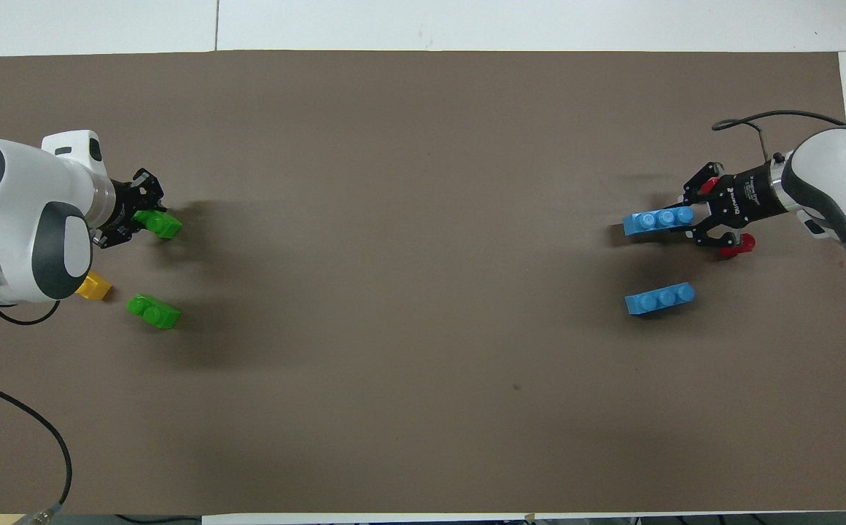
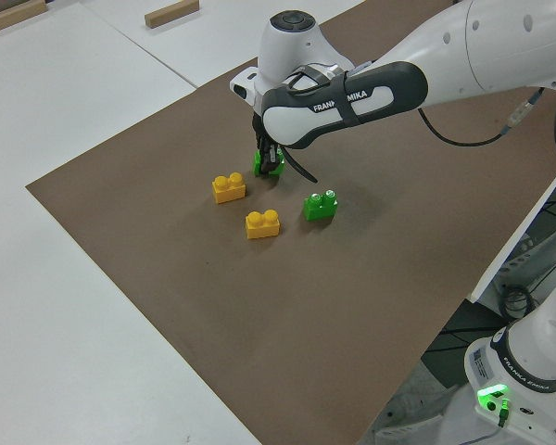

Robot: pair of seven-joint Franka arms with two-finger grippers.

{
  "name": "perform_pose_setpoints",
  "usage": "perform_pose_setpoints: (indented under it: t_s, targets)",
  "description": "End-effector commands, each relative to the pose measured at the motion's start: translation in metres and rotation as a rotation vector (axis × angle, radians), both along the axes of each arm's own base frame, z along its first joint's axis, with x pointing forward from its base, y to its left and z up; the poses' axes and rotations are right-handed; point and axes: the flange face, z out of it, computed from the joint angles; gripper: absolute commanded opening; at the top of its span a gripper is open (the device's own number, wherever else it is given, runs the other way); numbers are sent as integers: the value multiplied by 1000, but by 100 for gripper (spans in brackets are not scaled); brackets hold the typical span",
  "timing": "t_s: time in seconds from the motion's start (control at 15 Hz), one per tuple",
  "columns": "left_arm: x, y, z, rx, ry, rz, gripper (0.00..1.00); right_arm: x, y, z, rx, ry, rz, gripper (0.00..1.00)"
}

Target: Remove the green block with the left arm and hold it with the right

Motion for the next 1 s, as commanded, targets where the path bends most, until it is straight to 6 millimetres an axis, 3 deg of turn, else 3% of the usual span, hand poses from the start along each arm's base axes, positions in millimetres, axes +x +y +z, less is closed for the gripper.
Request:
perform_pose_setpoints:
  t_s: [0.0, 0.27, 0.33, 0.47, 0.53, 0.6, 0.67, 0.73, 0.87, 0.93]
  targets:
    - [-9, 7, -9, -20, -32, 89, 0, -4, 11, -8, -45, -8, -17, 0]
    - [-8, 1, -19, -22, -25, 86, 3, -10, 15, -17, -60, -15, -23, 0]
    - [-8, 1, -18, -22, -27, 83, 27, -10, 14, -17, -62, -18, -22, 0]
    - [-6, -2, -15, -18, -22, 72, 92, -10, 14, -17, -62, -17, -23, 0]
    - [-4, -3, -13, -17, -12, 71, 100, -10, 14, -17, -61, -22, -15, 0]
    - [-4, -3, -8, -15, 0, 65, 100, -10, 14, -17, -59, -34, 9, 0]
    - [-3, -3, -1, -13, 5, 62, 100, -11, 15, -16, -55, -49, 41, 28]
    - [-3, -2, 6, -12, 17, 62, 100, -10, 15, -16, -54, -53, 49, 64]
    - [-2, -3, 30, -7, 51, 54, 100, -7, 15, -8, -52, -60, 53, 91]
    - [-3, -3, 45, -2, 59, 53, 100, -5, 14, -1, -51, -66, 53, 95]
